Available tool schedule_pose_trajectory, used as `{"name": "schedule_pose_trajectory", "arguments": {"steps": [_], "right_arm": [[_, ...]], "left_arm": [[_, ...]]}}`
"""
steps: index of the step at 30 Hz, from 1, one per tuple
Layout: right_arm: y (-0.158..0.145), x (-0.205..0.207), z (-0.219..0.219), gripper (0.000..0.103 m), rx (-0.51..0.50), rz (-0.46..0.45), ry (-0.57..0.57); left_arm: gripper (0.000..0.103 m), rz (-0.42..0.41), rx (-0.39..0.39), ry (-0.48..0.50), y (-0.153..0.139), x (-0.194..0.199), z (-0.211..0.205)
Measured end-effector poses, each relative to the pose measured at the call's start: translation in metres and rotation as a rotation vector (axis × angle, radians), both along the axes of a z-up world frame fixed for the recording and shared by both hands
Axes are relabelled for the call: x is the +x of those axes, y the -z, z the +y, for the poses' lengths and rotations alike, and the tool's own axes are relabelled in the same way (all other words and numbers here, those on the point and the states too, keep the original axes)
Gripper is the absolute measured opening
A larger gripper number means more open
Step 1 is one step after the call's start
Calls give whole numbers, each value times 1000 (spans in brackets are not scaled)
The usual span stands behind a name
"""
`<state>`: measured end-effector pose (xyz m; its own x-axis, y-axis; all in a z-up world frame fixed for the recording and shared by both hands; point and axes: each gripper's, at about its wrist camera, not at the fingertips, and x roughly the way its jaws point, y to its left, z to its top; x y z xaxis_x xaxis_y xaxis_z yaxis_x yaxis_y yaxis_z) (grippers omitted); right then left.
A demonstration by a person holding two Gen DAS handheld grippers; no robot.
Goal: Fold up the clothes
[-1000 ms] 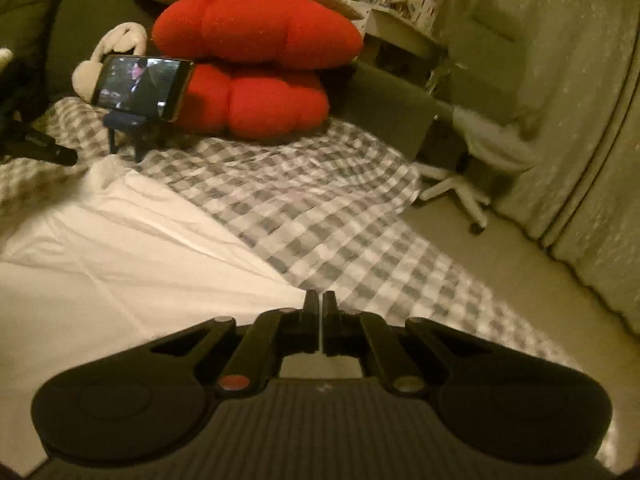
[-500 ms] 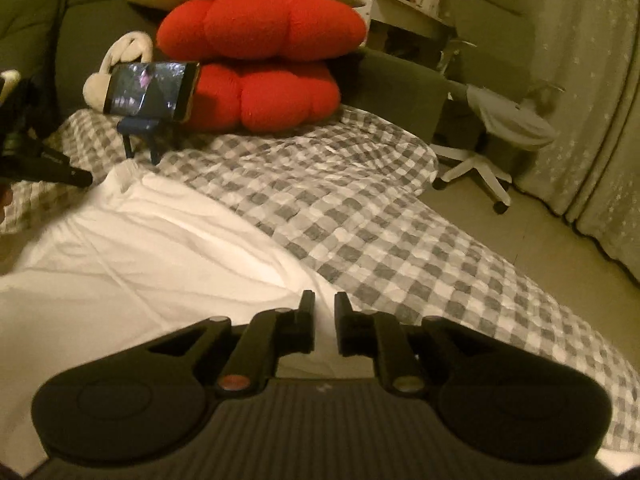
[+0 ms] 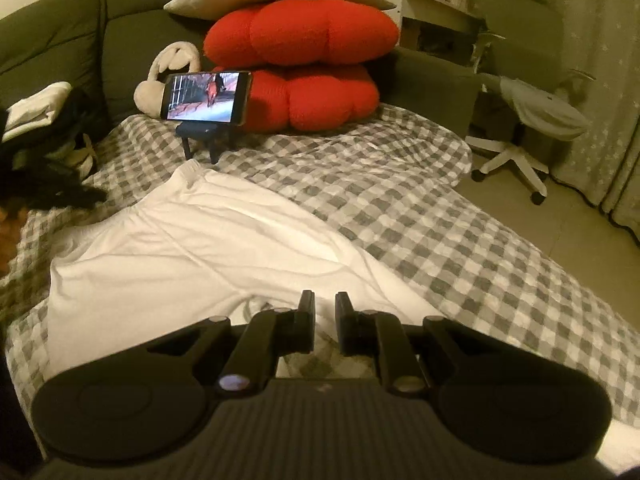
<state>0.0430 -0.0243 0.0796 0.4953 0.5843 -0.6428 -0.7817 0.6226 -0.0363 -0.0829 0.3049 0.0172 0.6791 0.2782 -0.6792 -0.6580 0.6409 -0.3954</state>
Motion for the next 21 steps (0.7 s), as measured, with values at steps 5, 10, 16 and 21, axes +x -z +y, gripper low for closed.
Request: {"name": "schedule_pose_trajectory", "arguments": {"steps": [5,10,16,21], "right_arm": [[3,-19,-9,36,42,29,31],[1,-37,-7,36,82,83,8],[20,-38,7,36,9,121,-15],[39,-35,14,2,-84,111,-14]], "left_arm": [[34,-5,-42,-22,2,-28,-9],[43,19,-31,15,7,-31,-22],[53,44,13,54,12,-19,-33],[5,45,56,59,10,-18,-30]]}}
